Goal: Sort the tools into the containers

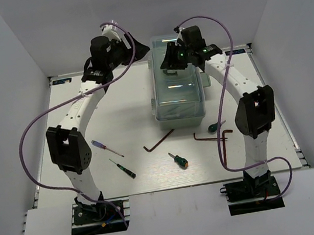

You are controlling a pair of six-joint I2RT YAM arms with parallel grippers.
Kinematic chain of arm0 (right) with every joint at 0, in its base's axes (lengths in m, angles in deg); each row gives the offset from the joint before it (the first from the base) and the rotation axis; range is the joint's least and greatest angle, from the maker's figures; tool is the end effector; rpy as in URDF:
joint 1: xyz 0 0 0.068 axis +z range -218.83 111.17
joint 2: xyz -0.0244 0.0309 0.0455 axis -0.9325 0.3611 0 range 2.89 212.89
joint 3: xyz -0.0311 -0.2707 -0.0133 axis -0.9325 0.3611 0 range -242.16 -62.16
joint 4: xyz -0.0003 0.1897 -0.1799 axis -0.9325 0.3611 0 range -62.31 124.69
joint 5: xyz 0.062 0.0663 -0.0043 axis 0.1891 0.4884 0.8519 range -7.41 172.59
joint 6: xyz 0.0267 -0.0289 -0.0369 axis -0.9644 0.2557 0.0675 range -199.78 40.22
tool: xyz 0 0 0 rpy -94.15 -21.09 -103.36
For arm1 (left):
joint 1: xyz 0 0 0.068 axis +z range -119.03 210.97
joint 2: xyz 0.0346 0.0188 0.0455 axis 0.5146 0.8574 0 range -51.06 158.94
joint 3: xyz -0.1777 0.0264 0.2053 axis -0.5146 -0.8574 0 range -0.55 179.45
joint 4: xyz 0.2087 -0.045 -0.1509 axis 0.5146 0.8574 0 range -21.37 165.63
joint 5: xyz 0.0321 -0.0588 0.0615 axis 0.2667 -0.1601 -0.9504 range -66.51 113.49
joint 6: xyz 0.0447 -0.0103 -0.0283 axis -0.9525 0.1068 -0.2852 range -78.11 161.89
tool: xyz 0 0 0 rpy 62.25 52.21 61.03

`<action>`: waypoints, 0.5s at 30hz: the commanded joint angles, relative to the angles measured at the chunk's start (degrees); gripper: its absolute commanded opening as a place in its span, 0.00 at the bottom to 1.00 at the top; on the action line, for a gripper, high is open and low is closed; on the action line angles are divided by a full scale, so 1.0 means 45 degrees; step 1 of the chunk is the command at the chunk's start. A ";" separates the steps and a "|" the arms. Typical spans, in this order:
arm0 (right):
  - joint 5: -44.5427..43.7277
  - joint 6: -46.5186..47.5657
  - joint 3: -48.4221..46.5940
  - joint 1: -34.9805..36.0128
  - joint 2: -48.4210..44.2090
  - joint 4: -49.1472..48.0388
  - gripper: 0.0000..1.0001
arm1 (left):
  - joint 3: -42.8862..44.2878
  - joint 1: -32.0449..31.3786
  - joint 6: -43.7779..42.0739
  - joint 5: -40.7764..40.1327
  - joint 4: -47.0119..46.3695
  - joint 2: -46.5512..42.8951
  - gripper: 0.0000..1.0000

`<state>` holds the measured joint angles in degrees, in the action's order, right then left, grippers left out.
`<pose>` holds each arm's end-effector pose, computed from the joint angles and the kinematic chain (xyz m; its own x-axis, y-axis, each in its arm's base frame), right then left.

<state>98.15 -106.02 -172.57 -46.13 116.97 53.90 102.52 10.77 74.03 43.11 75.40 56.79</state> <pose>0.4298 0.1902 0.3447 -0.6716 0.1808 -0.7185 -0.3226 0.8016 0.5033 0.4233 -0.1685 0.3826 -0.4963 -0.3513 -0.7939 0.4368 0.6892 -0.5781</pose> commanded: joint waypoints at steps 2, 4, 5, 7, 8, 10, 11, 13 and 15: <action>-0.2126 0.0460 -0.0756 0.0482 0.0332 0.0890 0.45 | -0.0986 -0.0021 -0.0619 -0.0590 0.0080 -0.1525 0.83; -0.2245 0.0460 -0.0835 0.0561 0.0526 0.0951 0.45 | -0.1164 0.0096 -0.0619 -0.0590 -0.0057 -0.1682 0.83; -0.2264 0.0460 -0.0855 0.0619 0.0585 0.1087 0.45 | -0.1165 0.0096 -0.0619 -0.0435 -0.0213 -0.1682 0.85; -0.2090 0.0266 -0.0816 0.0620 0.0644 0.1166 0.45 | -0.1165 0.0096 -0.0619 -0.0026 -0.0388 -0.1682 0.85; -0.1586 0.0226 -0.0777 0.0620 0.0818 0.1127 0.45 | -0.1165 0.0096 -0.0464 0.0151 -0.0506 -0.1469 0.85; -0.0862 -0.0359 -0.0544 0.0561 0.0703 0.0836 0.45 | -0.0797 0.0096 -0.0308 0.0637 -0.0624 -0.1041 0.85; -0.0027 -0.0496 -0.0465 0.0445 0.0664 0.0757 0.45 | -0.0640 0.0096 -0.0152 0.0795 -0.0740 -0.0864 0.85; 0.0874 -0.0907 -0.0367 0.0347 0.0664 0.0269 0.45 | -0.0056 0.0096 -0.0034 0.1244 -0.0742 -0.0473 0.85; 0.1772 -0.1238 -0.0444 0.0249 0.0742 -0.0198 0.45 | 0.0627 -0.0020 0.0084 0.1499 -0.0568 0.0152 0.85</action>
<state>96.62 -108.03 -174.91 -45.45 118.22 55.59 100.64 10.98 73.40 46.15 73.17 55.48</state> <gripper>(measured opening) 0.452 0.843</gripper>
